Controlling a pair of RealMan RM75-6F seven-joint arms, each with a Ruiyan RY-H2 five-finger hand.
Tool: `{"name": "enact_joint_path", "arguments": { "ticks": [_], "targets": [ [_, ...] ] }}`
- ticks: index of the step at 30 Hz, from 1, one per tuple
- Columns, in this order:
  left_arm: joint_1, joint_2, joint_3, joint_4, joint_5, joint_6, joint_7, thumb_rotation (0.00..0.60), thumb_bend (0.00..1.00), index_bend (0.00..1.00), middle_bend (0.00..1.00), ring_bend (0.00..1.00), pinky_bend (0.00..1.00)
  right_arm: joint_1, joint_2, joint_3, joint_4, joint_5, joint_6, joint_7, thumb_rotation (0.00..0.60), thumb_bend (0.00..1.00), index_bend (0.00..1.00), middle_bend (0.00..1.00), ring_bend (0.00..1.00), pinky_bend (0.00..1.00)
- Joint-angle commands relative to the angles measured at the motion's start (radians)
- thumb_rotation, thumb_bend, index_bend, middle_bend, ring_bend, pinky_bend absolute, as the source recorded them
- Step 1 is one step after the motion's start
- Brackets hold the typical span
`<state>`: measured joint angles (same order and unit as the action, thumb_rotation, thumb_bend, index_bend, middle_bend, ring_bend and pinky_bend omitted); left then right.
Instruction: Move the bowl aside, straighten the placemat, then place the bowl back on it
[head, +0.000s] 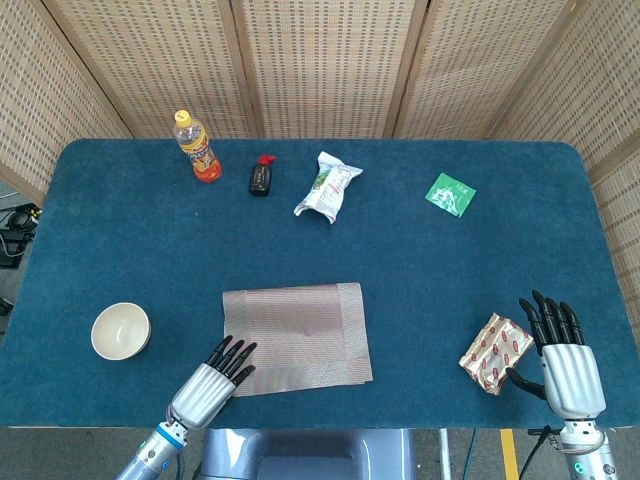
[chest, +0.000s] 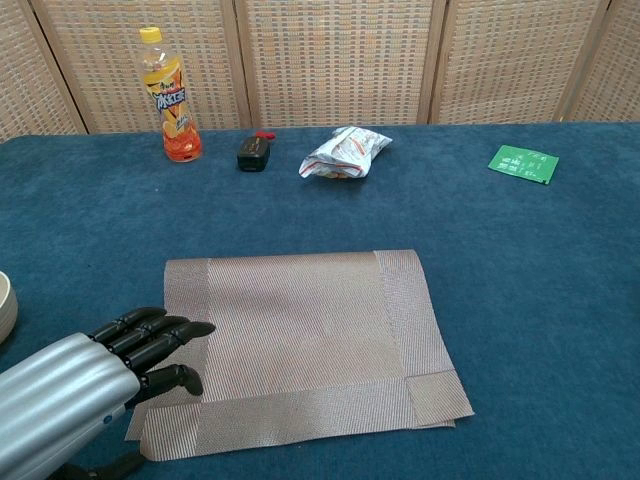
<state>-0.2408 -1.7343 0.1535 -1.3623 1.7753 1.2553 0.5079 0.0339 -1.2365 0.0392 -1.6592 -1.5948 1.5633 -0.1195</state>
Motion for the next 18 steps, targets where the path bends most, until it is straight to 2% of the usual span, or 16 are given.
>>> {"name": "enact_joint_path", "arguments": {
  "ticks": [1,4,7,13,18],
  "targets": [
    [-0.002,0.000,-0.001,0.000,-0.003,-0.001,-0.005,0.600,0.34,0.44,0.00,0.00,0.00,0.000,0.001,0.000,-0.001,-0.001,0.001,0.001,0.600,0.10,0.01,0.00,0.00,0.00],
    [-0.004,-0.001,-0.003,0.002,-0.008,-0.005,-0.003,0.600,0.34,0.53,0.00,0.00,0.00,-0.001,0.002,0.001,-0.002,0.002,0.002,0.003,0.600,0.10,0.01,0.00,0.00,0.00],
    [-0.005,-0.003,-0.003,0.006,-0.011,-0.006,0.001,0.600,0.34,0.56,0.00,0.00,0.00,0.000,0.004,0.002,-0.003,0.004,0.000,0.006,0.600,0.10,0.01,0.00,0.00,0.00],
    [-0.006,-0.009,-0.007,0.012,-0.017,-0.005,0.006,0.600,0.34,0.56,0.00,0.00,0.00,-0.001,0.006,0.001,-0.004,0.002,0.000,0.010,0.600,0.10,0.01,0.00,0.00,0.00],
    [-0.009,-0.011,-0.010,0.016,-0.024,-0.009,0.010,0.600,0.40,0.52,0.00,0.00,0.00,-0.001,0.007,0.001,-0.005,0.002,0.000,0.013,0.600,0.10,0.01,0.00,0.00,0.00]
  ]
}}
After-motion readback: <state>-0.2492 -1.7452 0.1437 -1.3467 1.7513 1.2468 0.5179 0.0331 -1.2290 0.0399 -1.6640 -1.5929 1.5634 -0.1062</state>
